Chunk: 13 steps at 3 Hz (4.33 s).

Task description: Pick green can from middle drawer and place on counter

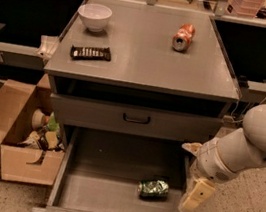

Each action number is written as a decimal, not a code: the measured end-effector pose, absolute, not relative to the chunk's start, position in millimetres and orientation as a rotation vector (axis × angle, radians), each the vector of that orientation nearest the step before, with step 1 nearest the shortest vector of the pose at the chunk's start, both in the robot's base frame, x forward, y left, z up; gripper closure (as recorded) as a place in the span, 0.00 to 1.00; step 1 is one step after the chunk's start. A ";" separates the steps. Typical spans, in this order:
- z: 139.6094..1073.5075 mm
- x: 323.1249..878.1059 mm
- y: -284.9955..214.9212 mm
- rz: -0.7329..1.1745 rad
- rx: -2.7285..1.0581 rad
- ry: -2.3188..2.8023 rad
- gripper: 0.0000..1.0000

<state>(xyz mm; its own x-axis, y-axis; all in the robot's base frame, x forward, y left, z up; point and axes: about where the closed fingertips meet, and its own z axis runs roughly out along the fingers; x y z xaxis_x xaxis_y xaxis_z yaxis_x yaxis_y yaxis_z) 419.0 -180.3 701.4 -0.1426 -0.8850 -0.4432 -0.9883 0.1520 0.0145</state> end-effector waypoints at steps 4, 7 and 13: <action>542.5 482.4 -191.9 0.344 -1.989 1.912 0.00; 446.6 506.6 -186.1 0.306 -2.008 1.906 0.00; 387.9 535.7 -183.4 0.411 -1.981 1.858 1.00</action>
Offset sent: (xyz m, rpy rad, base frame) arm 0.0804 -0.0180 -0.1802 -0.0759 -0.1237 0.2077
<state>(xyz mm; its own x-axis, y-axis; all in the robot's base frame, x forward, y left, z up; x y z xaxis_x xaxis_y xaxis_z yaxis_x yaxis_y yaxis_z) 535.7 -183.4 387.9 0.0770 -0.8805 -0.4677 -0.9956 -0.0429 -0.0831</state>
